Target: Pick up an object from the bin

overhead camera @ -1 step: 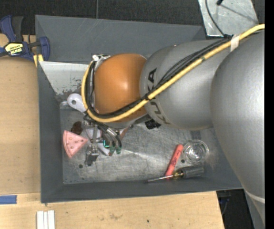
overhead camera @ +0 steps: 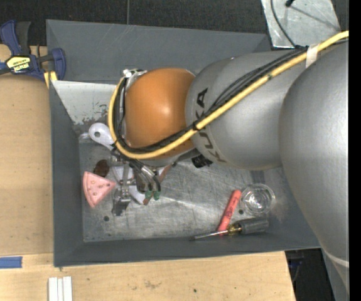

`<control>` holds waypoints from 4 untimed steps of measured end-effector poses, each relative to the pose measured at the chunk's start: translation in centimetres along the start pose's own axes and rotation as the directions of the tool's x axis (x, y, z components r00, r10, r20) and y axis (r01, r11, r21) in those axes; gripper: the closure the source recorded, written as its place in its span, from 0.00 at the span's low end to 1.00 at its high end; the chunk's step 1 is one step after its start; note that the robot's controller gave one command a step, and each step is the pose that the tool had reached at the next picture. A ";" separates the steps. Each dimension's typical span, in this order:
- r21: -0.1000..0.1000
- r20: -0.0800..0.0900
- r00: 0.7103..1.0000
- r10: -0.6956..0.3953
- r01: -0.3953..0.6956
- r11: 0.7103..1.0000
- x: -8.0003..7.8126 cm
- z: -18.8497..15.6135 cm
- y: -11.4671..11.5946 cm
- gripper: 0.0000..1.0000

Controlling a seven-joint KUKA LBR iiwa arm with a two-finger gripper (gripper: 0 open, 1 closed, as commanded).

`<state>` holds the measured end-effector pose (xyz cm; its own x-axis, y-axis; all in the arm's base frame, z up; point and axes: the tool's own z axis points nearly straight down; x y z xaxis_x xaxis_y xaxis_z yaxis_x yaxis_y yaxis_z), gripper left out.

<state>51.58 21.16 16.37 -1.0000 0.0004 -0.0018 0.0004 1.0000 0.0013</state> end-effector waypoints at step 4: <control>0.001 -0.001 0.999 -0.038 0.038 0.999 -1.2 7.7 2.7 0.00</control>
Offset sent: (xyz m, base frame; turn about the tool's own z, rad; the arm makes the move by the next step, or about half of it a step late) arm 0.0102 0.0307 -0.0449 0.0265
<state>52.84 23.88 8.68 -0.9993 -0.0380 -0.0005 -0.0380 0.9993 0.0002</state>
